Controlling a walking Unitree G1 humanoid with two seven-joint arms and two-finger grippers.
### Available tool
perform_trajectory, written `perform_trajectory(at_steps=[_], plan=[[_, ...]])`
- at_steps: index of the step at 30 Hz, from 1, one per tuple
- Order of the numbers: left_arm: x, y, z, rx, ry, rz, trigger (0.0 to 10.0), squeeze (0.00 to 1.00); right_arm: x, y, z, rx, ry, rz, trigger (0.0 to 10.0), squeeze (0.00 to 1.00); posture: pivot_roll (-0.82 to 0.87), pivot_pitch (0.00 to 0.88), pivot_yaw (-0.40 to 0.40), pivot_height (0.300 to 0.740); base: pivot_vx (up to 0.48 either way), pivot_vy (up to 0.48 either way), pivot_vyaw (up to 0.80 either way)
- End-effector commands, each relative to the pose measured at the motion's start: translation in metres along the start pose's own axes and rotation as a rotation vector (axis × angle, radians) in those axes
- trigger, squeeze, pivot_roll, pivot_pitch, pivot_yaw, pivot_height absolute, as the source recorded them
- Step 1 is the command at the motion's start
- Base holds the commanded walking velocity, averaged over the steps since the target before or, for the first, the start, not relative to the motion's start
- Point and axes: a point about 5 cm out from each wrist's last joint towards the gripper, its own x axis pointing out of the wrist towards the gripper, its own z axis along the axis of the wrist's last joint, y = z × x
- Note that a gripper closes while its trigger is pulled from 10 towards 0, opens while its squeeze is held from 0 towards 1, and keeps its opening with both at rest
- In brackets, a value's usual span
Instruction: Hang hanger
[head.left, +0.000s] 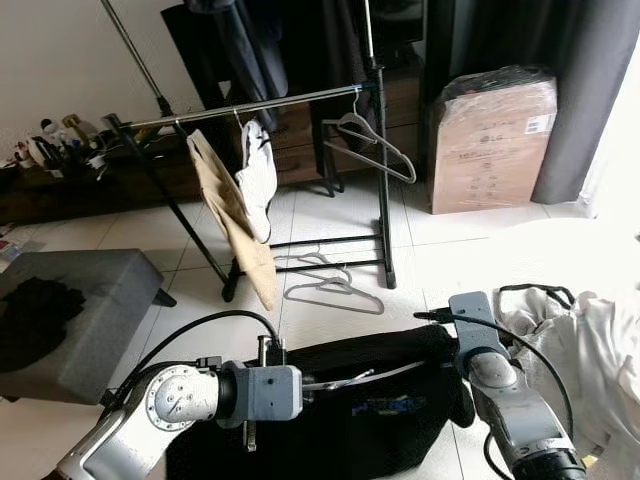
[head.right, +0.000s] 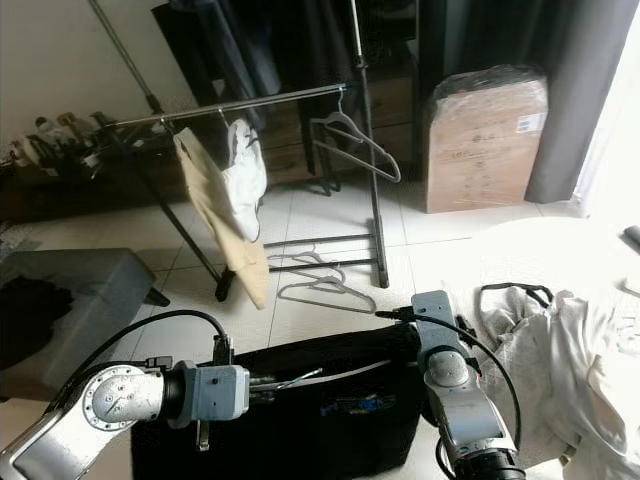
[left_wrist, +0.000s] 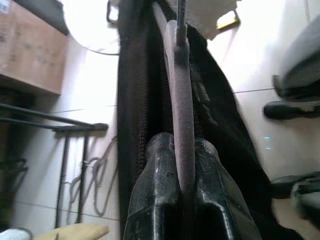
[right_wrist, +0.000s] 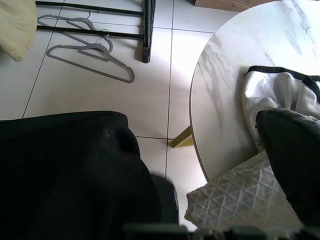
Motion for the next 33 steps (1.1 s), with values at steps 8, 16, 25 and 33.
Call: perform_trajectory(at_steps=[8, 16, 25, 33], plan=[[-0.025, 0.039, -0.007, -0.02, 0.007, 0.271, 0.0, 0.0, 0.004, -0.046, -0.015, -0.015, 0.047, -0.162, 10.0, 0.0, -0.16, 0.1, 0.164, 0.74, 0.0, 0.0, 0.0], [-0.031, 0.059, 0.008, -0.078, -0.142, 0.442, 0.0, 0.0, 0.002, -0.037, -0.031, -0.037, 0.088, -0.108, 10.0, 0.0, -0.15, 0.101, 0.165, 0.74, 0.0, 0.0, 0.0], [-0.042, 0.069, 0.018, -0.201, -0.276, 0.498, 0.0, 0.0, 0.003, -0.037, -0.04, -0.011, 0.11, -0.104, 10.0, 0.0, -0.15, 0.097, 0.164, 0.74, 0.0, 0.0, 0.0], [-0.043, 0.066, 0.023, -0.32, -0.344, 0.431, 0.0, 0.0, 0.004, -0.034, -0.039, 0.078, 0.091, -0.045, 10.0, 0.0, -0.15, 0.1, 0.164, 0.74, 0.0, 0.0, 0.0]])
